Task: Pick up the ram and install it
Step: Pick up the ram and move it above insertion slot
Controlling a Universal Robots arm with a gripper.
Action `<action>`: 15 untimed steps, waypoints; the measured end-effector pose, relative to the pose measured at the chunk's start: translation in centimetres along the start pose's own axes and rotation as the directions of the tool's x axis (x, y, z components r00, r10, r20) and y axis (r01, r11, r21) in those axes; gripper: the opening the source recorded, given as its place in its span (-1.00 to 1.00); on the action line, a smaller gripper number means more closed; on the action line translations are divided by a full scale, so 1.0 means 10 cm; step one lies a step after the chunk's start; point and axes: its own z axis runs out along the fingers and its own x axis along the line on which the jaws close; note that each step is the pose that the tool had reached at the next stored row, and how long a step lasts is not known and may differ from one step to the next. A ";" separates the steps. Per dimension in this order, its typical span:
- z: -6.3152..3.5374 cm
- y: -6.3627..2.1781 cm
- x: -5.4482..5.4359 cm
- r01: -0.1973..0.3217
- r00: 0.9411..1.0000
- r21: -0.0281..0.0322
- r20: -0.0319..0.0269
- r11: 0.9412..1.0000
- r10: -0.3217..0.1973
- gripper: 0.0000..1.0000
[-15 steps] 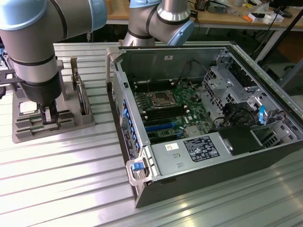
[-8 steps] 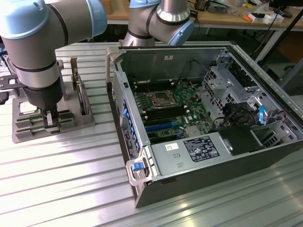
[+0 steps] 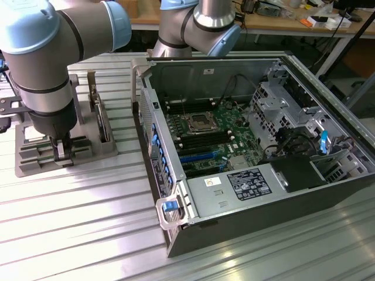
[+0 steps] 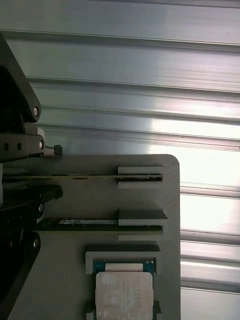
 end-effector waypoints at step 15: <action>-0.150 0.152 -0.02 0.000 1.000 0.006 -0.002 1.000 0.000 -0.28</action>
